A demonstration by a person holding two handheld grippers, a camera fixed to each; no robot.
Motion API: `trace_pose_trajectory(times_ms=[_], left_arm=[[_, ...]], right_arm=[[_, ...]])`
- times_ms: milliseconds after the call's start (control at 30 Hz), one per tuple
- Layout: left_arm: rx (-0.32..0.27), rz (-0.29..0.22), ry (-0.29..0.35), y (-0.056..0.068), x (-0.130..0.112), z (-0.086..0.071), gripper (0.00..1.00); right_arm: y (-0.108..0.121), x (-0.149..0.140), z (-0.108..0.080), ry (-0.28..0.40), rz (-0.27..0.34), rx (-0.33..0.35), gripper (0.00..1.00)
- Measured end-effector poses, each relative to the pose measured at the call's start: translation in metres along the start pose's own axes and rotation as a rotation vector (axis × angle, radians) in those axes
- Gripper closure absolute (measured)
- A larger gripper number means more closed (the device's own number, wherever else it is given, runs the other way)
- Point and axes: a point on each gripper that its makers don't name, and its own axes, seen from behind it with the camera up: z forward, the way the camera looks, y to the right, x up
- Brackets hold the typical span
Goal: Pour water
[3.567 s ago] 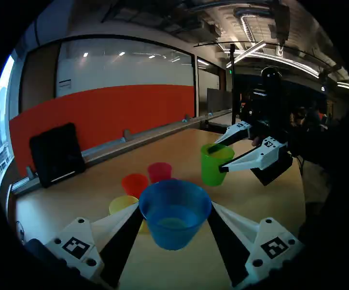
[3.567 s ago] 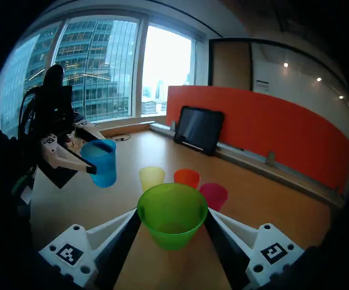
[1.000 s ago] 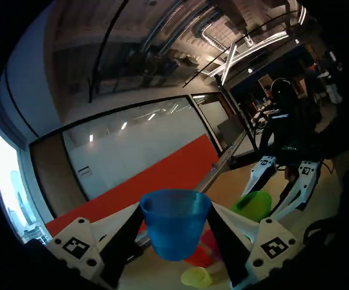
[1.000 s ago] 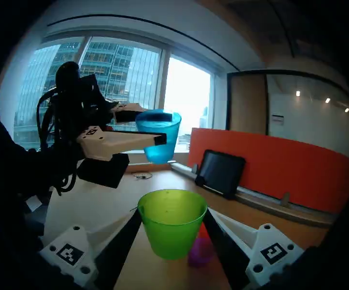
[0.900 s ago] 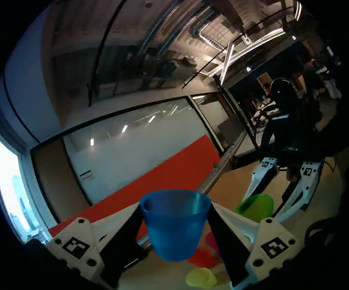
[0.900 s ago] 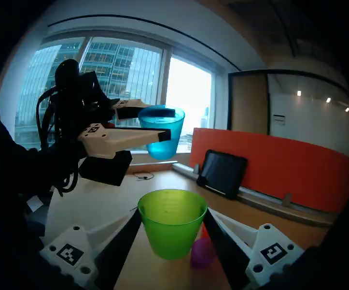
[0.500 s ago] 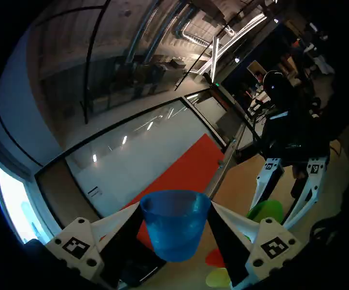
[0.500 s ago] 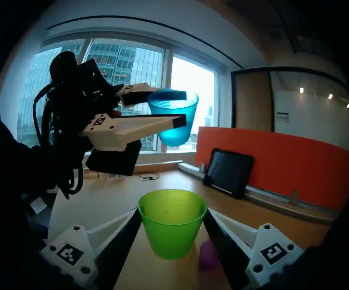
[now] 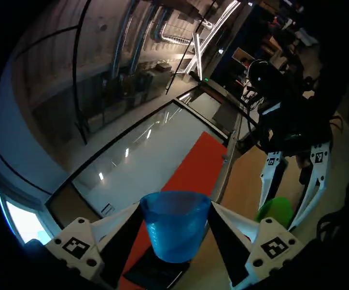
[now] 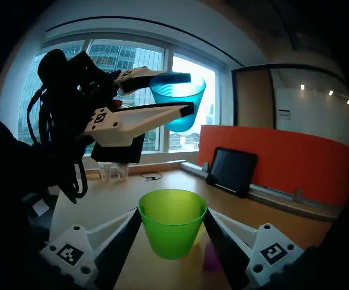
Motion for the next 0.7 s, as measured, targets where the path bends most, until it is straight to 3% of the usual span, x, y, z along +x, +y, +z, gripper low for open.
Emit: trace_pose_trajectory(times_ms=[400,700], left_arm=[[-0.015,0.140,-0.006,-0.0014,0.0032,0.0054,0.13],[-0.019,0.195,-0.006,0.0004,0.0042,0.0061,0.13]], right_arm=[[-0.0003,0.0021,0.0025,0.009,0.013,0.003,0.09],[0.0004,0.0048,0.0011,0.011,0.014,0.003,0.09]])
